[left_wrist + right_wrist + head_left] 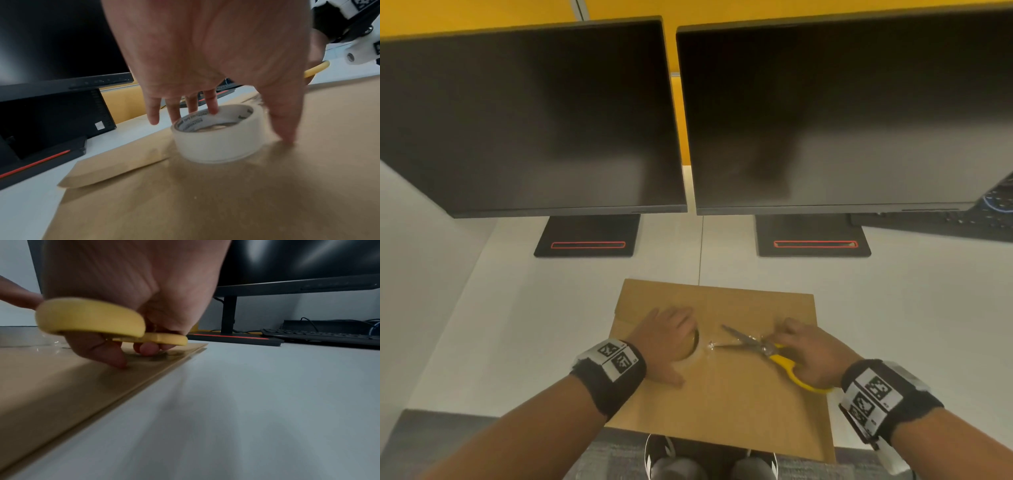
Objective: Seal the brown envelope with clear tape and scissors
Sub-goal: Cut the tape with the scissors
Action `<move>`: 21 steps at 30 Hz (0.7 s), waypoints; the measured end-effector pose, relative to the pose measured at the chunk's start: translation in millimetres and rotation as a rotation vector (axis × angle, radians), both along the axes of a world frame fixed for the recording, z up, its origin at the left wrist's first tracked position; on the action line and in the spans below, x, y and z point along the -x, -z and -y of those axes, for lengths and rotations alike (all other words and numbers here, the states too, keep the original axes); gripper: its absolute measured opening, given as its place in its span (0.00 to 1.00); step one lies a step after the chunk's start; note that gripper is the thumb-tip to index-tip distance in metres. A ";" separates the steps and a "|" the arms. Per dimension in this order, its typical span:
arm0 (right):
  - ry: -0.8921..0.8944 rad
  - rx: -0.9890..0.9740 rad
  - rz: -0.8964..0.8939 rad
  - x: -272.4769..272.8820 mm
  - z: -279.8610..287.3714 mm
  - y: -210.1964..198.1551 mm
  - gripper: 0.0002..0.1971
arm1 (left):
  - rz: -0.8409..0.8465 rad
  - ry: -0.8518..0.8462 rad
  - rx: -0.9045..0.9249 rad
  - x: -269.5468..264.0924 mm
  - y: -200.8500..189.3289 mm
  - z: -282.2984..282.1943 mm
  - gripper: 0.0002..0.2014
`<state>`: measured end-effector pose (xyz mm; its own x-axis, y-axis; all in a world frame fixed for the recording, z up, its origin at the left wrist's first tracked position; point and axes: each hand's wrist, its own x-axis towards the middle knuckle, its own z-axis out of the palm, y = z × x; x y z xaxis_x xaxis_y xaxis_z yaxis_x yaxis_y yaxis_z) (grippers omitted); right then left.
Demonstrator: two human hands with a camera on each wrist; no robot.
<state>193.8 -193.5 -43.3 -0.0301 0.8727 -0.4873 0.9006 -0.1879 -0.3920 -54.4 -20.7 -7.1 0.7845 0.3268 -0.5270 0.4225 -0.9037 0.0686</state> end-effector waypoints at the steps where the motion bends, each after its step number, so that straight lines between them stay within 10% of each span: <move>1: -0.019 0.002 0.022 -0.7 0.8 0.3 0.30 | -0.010 -0.006 -0.004 0.0 -0.5 1.4 0.42; 9: -0.107 -0.052 0.125 4.2 -4.5 -5.0 0.31 | -0.029 -0.304 0.161 1.5 -23.3 -4.3 0.40; 21: -0.230 -0.143 0.182 24.4 -8.0 -18.0 0.30 | -0.067 -0.279 0.230 -2.8 -28.9 -5.0 0.30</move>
<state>169.4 -185.5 -25.4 -0.1578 0.9130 -0.3762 0.9708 0.0738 -0.2281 -51.5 -15.7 21.8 0.6434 0.3902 -0.6586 0.6609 -0.7173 0.2206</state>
